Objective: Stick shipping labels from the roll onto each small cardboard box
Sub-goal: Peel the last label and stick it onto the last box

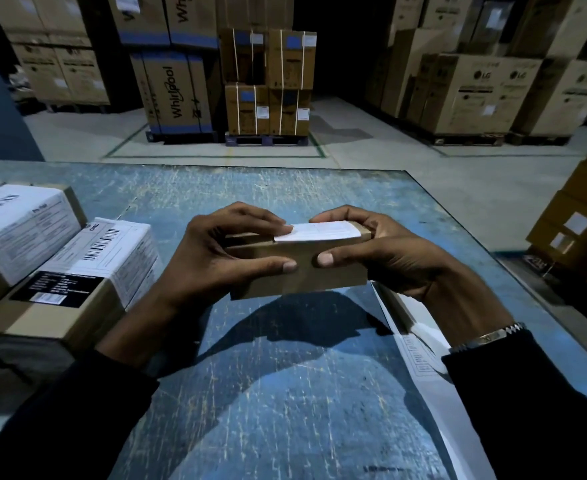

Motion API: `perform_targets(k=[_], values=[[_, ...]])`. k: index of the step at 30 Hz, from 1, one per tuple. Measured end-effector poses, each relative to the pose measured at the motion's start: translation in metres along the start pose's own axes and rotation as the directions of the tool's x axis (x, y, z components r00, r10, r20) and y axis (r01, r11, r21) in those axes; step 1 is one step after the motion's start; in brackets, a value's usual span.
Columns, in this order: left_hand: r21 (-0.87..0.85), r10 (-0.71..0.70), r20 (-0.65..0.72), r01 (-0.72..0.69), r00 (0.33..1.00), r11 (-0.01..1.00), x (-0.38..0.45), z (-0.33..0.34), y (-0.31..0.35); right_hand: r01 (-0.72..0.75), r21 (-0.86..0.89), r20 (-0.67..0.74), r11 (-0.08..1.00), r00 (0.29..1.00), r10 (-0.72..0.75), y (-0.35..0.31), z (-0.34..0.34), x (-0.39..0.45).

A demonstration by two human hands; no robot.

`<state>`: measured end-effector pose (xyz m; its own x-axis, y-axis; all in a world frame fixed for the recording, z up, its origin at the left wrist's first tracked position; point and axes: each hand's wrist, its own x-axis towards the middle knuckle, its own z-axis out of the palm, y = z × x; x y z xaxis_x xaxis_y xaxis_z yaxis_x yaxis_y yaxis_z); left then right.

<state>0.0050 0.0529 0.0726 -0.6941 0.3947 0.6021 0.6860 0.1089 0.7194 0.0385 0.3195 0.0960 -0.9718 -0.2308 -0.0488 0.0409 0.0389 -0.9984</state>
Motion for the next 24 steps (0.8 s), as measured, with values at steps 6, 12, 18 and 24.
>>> perform_targets(k=[6, 12, 18, 24], values=[[0.004, 0.050, 0.033, -0.050, 0.998, 0.999, 0.001, -0.001, 0.005, -0.038, 0.131, 0.049, 0.991, 0.998, 0.032, -0.007, -0.003, -0.005], [0.014, 0.048, 0.053, -0.049, 0.997, 0.999, 0.000, -0.001, 0.001, -0.024, 0.118, -0.090, 0.993, 0.995, 0.035, -0.002, 0.007, 0.001], [0.091, 0.005, -0.027, -0.003, 1.000, 0.996, 0.000, 0.003, -0.004, 0.032, 0.097, -0.023, 0.995, 0.999, -0.030, -0.001, 0.002, 0.001], [0.122, -0.072, -0.158, 0.092, 0.985, 0.988, 0.002, 0.010, -0.006, 0.130, 0.118, -0.103, 0.984, 0.988, -0.118, 0.001, 0.010, 0.003]])
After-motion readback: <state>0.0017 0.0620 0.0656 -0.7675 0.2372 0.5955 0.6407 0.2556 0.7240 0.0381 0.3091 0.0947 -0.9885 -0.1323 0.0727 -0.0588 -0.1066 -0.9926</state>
